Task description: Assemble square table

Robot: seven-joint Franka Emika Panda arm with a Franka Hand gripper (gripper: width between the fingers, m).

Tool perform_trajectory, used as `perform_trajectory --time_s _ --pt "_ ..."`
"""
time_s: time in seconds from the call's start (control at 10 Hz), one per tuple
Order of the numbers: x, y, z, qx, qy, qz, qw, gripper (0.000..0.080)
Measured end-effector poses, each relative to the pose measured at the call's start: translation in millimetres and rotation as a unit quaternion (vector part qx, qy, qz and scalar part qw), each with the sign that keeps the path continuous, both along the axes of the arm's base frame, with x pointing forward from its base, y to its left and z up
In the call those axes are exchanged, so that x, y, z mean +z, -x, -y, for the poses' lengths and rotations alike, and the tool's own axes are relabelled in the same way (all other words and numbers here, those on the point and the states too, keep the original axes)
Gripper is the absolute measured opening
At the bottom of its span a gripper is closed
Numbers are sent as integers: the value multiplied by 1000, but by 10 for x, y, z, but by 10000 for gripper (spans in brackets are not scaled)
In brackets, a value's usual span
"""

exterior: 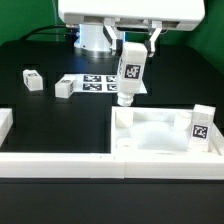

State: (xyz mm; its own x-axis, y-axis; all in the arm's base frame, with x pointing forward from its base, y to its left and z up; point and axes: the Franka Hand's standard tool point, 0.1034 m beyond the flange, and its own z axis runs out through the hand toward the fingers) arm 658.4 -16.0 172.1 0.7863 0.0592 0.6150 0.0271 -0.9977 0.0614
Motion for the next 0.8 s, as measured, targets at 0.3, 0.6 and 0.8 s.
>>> perform_trajectory --time_s 0.3,0.6,0.8 --pt "-76 104 279 35 19 -41 998 290" --pt "-185 172 475 25 -15 -42 999 290" --pt "-227 122 306 9 -30 -26 999 290"
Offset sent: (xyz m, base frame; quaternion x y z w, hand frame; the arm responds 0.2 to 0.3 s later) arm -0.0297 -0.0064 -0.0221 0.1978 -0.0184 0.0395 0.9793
